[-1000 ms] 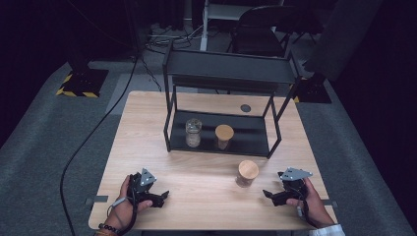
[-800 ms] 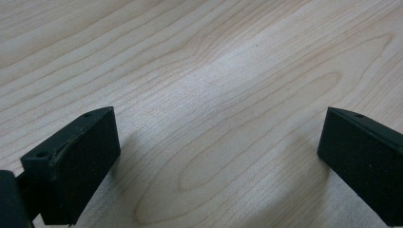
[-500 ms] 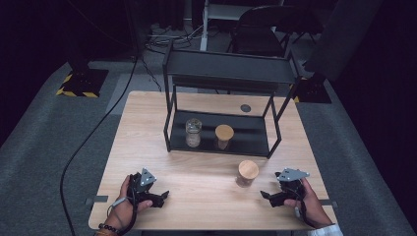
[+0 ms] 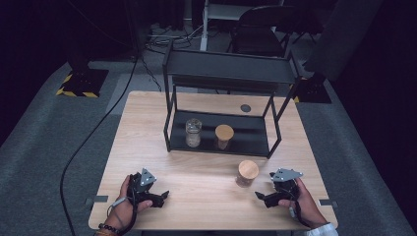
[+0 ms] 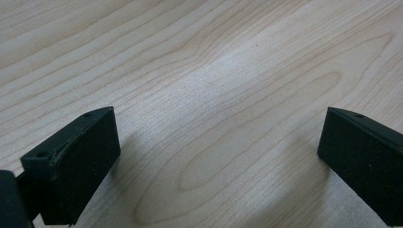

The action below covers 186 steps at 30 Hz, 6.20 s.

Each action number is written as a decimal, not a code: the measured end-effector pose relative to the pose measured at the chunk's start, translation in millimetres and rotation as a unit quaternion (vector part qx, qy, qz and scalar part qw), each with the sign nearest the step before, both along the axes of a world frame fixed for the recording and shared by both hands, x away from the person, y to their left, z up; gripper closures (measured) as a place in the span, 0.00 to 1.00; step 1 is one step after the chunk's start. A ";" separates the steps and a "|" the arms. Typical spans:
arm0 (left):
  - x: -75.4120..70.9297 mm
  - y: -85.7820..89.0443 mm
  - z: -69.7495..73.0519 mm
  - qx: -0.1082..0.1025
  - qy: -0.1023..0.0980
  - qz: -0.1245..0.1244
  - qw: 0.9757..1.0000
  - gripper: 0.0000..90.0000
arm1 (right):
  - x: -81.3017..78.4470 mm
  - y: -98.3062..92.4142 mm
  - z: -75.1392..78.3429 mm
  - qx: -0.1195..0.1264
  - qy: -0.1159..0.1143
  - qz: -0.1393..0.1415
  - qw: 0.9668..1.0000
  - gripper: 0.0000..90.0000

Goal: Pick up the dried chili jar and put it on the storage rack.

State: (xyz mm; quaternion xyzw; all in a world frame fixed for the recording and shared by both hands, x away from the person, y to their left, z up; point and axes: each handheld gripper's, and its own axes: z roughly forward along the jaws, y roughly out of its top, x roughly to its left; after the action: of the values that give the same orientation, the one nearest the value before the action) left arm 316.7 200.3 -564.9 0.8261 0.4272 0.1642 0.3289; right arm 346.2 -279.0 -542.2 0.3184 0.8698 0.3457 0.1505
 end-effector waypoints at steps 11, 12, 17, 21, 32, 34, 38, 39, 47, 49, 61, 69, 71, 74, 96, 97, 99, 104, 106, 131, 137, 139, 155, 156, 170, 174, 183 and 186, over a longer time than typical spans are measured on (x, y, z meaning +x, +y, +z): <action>0.4 -0.3 0.1 0.000 0.001 0.000 1.000 0.00 | 3.4 10.0 -0.8 -0.005 -0.002 -0.006 1.000 0.02; 0.4 -0.4 0.1 0.000 0.001 0.000 1.000 0.00 | 3.6 11.2 -0.7 -0.006 -0.001 -0.006 1.000 0.02; 0.4 -0.3 0.1 0.000 0.001 0.000 1.000 0.00 | 5.4 15.8 0.9 -0.001 -0.003 -0.010 1.000 0.02; 0.4 -0.3 0.1 0.000 0.001 0.000 1.000 0.00 | 6.1 18.8 1.3 0.001 -0.003 -0.006 1.000 0.02; 0.4 -0.3 0.1 0.001 0.001 0.000 1.000 0.00 | 11.8 27.7 6.9 0.014 -0.004 -0.013 1.000 0.02; 0.5 -0.3 0.1 0.001 0.000 0.000 1.000 0.00 | 12.2 28.9 7.6 0.016 -0.005 -0.012 1.000 0.02; 0.4 -0.3 0.1 0.000 0.001 0.000 1.000 0.00 | 13.2 34.4 9.7 0.018 -0.007 -0.005 1.000 0.02; 0.4 -0.3 0.1 0.000 0.001 0.000 1.000 0.00 | 14.0 37.1 10.5 0.018 -0.008 -0.005 1.000 0.02; 0.4 -0.3 0.1 0.000 0.001 0.000 1.000 0.00 | 18.0 45.3 12.6 0.018 -0.008 0.000 1.000 0.02; 0.4 -0.3 0.1 0.001 0.001 0.000 1.000 0.00 | 19.0 47.1 13.0 0.019 -0.007 -0.001 1.000 0.02; 0.4 -0.3 0.1 0.000 0.001 0.000 1.000 0.00 | 23.5 55.5 13.9 0.015 -0.002 0.008 1.000 0.03; 0.4 -0.3 0.1 0.000 0.001 0.000 1.000 0.00 | 26.0 58.8 14.4 0.015 -0.001 0.007 1.000 0.04; 0.4 -0.3 0.1 0.000 0.001 0.000 1.000 0.00 | 26.2 58.9 14.0 0.015 0.000 0.007 1.000 0.05; 0.4 -0.3 0.1 0.000 0.001 0.000 1.000 0.00 | 26.7 57.9 14.2 0.016 0.005 0.002 1.000 0.07; 0.6 -0.3 0.1 0.001 0.001 -0.001 1.000 0.00 | 27.9 56.5 12.3 0.020 0.004 0.006 1.000 0.28; 0.7 -0.2 0.2 0.001 0.001 -0.001 1.000 0.00 | 27.7 56.5 12.2 0.020 0.004 0.006 1.000 0.28; 0.6 -0.2 0.2 0.001 0.001 -0.001 1.000 0.00 | 27.3 56.3 11.6 0.023 0.001 0.005 1.000 0.28; 0.6 -0.3 0.1 0.001 0.001 -0.001 1.000 0.00 | 26.1 56.4 11.7 0.023 -0.001 0.000 1.000 0.28; 0.6 -0.2 0.1 0.001 0.000 -0.001 1.000 0.00 | 25.5 56.4 12.4 0.018 -0.002 0.000 1.000 0.28; 0.9 -0.4 0.1 0.001 0.000 -0.001 1.000 0.00 | 27.6 45.0 32.0 0.016 -0.019 -0.032 0.999 0.28; 0.9 -0.4 0.1 0.001 0.000 -0.001 1.000 0.00 | 30.5 43.9 37.8 0.018 -0.017 -0.038 0.999 0.28; 0.9 -0.4 0.1 0.001 0.000 -0.001 1.000 0.00 | 31.3 44.2 38.8 0.017 -0.018 -0.039 0.999 0.28; 0.9 -0.4 0.1 0.001 0.000 -0.001 1.000 0.00 | 40.2 44.6 47.5 0.017 -0.012 -0.054 0.998 0.28; 0.9 -0.4 0.1 0.002 0.000 -0.001 1.000 0.00 | 41.2 45.3 48.1 0.016 -0.013 -0.056 0.998 0.28; 0.9 -0.4 0.1 0.002 0.000 -0.001 1.000 0.00 | 60.5 55.9 58.1 0.010 -0.015 -0.070 0.997 0.28; 0.9 -0.3 0.1 0.001 0.000 -0.001 1.000 0.00 | 65.4 57.6 60.3 0.011 -0.013 -0.077 0.997 0.28; 0.9 -0.4 0.1 0.001 0.000 -0.001 1.000 0.00 | 77.0 62.0 67.5 0.003 -0.011 -0.097 0.995 0.28; 0.9 -0.4 0.1 0.001 0.000 -0.001 1.000 0.00 | 81.8 62.8 67.7 -0.001 -0.009 -0.103 0.995 0.28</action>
State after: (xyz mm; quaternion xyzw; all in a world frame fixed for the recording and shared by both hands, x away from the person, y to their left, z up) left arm 317.6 200.0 -564.8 0.8270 0.4259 0.1646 0.3280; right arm 428.0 -216.2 -474.5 0.4029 0.8311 0.3308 0.1935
